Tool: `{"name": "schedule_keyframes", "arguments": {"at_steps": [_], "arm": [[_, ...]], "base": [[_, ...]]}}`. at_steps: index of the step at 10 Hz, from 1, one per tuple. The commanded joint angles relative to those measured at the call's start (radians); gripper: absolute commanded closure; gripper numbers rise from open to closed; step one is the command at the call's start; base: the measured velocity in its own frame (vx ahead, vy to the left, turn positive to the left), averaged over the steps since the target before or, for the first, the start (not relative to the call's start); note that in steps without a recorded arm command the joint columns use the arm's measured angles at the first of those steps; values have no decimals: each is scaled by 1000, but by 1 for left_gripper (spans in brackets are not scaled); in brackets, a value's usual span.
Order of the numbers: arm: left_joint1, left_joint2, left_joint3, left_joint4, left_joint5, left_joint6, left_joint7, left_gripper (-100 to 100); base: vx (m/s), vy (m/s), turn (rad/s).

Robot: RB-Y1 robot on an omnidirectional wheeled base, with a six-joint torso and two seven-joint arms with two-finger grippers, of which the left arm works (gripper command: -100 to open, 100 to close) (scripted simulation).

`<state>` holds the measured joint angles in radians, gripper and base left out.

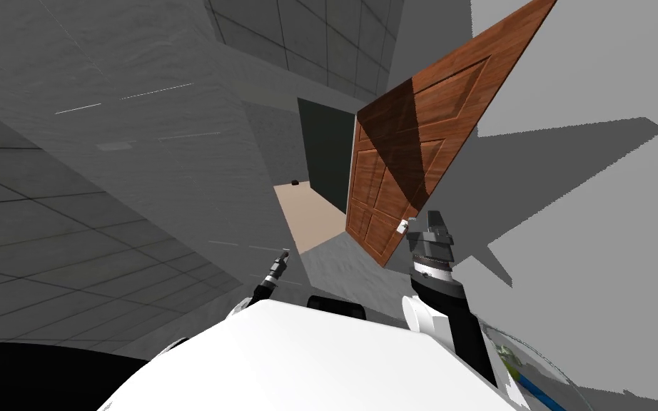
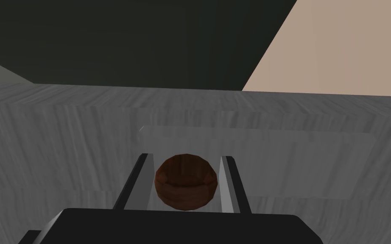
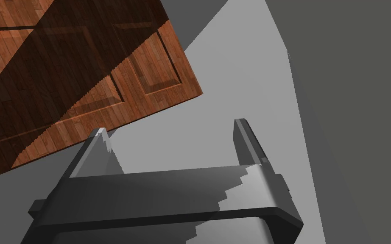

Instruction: Pull the door open

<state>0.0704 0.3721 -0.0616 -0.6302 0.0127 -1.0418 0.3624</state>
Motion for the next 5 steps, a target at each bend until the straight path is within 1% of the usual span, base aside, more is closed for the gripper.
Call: {"name": "schedule_keyframes", "arguments": {"at_steps": [1,2,3,5], "arm": [[-37,-6,-5,33,-6,14,1,100],[-64,-8,-5,57,-8,16,1,100],[-90,-10,-6,79,-11,18,1,100],[-137,-15,-7,121,-15,22,2,100]], "base": [[-193,50,-82],[-232,41,-70],[-220,80,-86],[-195,63,-76]]}}
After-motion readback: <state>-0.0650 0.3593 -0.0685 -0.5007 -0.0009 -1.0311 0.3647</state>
